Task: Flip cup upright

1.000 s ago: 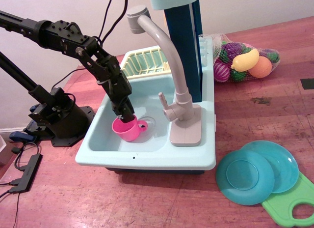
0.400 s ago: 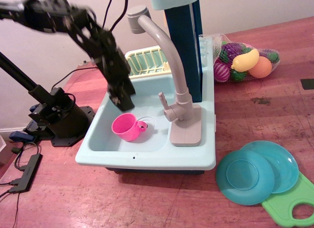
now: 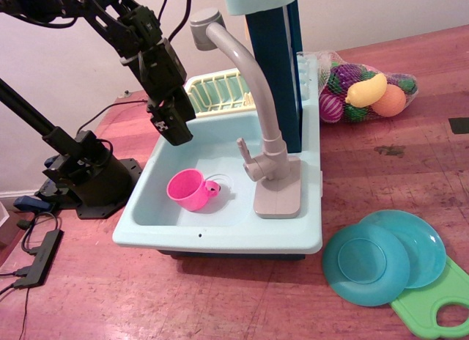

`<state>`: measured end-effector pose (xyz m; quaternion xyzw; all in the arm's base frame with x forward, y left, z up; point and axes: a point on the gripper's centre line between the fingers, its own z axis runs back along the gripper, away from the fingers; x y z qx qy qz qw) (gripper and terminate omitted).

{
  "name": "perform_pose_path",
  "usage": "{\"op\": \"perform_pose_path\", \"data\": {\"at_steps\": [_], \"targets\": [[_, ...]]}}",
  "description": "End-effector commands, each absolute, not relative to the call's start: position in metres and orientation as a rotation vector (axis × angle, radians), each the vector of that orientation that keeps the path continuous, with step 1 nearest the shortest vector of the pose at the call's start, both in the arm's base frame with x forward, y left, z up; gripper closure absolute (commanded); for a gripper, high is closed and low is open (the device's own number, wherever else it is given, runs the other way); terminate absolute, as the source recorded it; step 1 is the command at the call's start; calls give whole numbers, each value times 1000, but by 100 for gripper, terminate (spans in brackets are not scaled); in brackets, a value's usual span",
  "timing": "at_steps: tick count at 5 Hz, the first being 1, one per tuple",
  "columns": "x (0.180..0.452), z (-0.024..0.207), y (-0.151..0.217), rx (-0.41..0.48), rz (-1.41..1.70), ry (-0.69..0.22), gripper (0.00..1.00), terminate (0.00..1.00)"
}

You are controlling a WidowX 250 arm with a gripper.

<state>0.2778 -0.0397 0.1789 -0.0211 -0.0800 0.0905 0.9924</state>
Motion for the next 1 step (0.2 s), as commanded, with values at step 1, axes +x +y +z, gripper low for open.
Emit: {"op": "perform_pose_path", "data": {"at_steps": [1], "targets": [[281,195,-37,-55,179,-215,0,100]]}}
